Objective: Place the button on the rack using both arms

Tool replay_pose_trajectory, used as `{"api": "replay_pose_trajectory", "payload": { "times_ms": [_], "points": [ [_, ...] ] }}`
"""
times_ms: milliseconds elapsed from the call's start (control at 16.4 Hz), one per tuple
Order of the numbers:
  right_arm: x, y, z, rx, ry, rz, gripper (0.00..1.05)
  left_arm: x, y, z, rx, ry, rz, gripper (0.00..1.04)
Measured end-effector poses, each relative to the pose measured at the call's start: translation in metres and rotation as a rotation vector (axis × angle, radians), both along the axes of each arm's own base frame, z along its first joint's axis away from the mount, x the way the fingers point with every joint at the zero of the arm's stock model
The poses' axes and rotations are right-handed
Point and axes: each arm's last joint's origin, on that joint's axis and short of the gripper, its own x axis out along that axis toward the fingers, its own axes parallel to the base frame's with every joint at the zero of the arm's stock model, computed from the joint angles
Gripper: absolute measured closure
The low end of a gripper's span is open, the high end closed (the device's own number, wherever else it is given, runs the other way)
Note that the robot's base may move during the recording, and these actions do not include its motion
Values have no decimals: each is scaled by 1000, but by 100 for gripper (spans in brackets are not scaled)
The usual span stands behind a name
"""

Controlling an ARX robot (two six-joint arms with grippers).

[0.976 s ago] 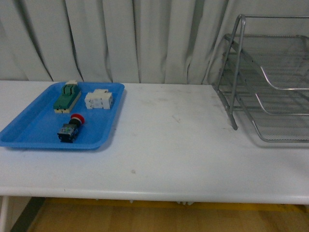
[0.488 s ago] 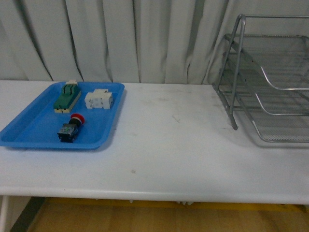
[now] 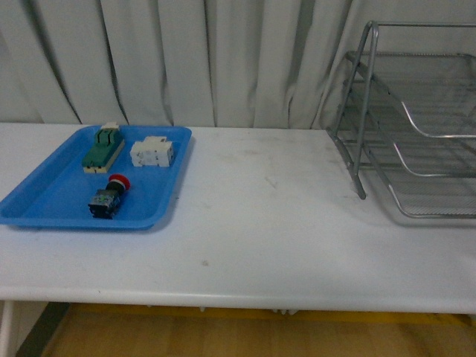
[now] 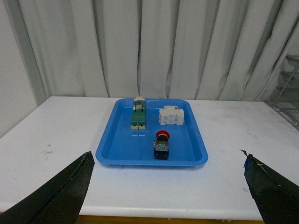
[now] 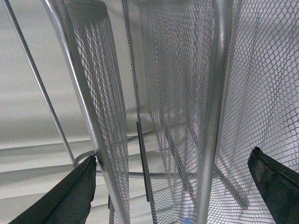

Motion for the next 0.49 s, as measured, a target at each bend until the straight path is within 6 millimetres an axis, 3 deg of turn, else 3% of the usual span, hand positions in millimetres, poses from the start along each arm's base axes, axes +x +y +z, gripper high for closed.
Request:
{"api": "replay_pose_trajectory", "payload": {
  "times_ms": [488],
  "points": [
    [7, 10, -6, -6, -1, 13, 6, 0, 0, 0, 0, 0, 0, 7]
  ]
}}
